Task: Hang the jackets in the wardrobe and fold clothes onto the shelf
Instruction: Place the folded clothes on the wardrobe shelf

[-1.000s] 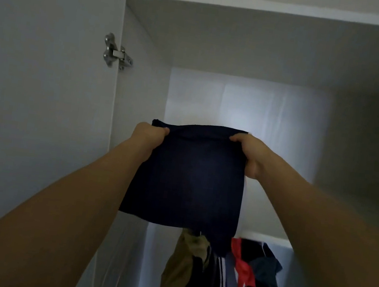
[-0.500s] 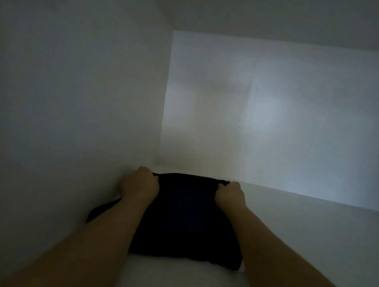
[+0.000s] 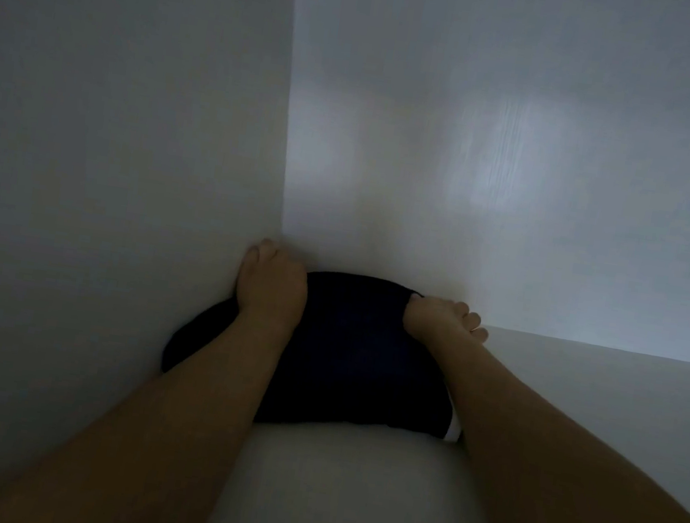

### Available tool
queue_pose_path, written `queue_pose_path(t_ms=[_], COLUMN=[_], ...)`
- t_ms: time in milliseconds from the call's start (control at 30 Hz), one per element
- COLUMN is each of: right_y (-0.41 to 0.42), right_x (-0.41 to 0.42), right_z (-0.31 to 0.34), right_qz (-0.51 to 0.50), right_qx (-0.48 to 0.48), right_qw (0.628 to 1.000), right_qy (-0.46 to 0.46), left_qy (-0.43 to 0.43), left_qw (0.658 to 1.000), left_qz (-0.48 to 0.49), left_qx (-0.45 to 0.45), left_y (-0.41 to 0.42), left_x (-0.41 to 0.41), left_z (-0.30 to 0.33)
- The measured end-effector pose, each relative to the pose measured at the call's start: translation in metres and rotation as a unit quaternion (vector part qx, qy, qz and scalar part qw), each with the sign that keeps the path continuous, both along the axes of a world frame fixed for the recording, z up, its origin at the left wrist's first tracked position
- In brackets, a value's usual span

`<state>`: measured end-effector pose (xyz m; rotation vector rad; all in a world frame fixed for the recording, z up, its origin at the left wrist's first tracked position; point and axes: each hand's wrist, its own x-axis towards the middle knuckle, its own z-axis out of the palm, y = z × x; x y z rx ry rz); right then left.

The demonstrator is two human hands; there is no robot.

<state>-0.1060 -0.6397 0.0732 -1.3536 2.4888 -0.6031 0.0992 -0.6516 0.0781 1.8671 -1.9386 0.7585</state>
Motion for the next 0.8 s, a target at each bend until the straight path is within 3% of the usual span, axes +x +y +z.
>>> queue_pose_path(t_ms=[200, 367, 500, 800], right_y=[0.004, 0.056, 0.138, 0.363], right_x=[-0.005, -0.023, -0.052, -0.12], right_z=[0.001, 0.01, 0.034, 0.08], right_qz=[0.008, 0.082, 0.068, 0.042], right_qx=[-0.036, -0.176, -0.226, -0.183], right_qw=[0.999, 0.967, 0.969, 0.977], right_qy=[-0.035, -0.165, -0.077, 0.101], left_qy=[0.003, 0.05, 0.053, 0.077], left_qw=[1.0, 0.998, 0.991, 0.941], left_qz=[0.004, -0.026, -0.124, -0.33], left_qx=[0.027, 0.025, 0.002, 0.005], left_y=[-0.001, 0.023, 0.066, 0.232], left_x=[-0.002, -0.007, -0.032, -0.128], left_z=[0.002, 0.017, 0.029, 0.07])
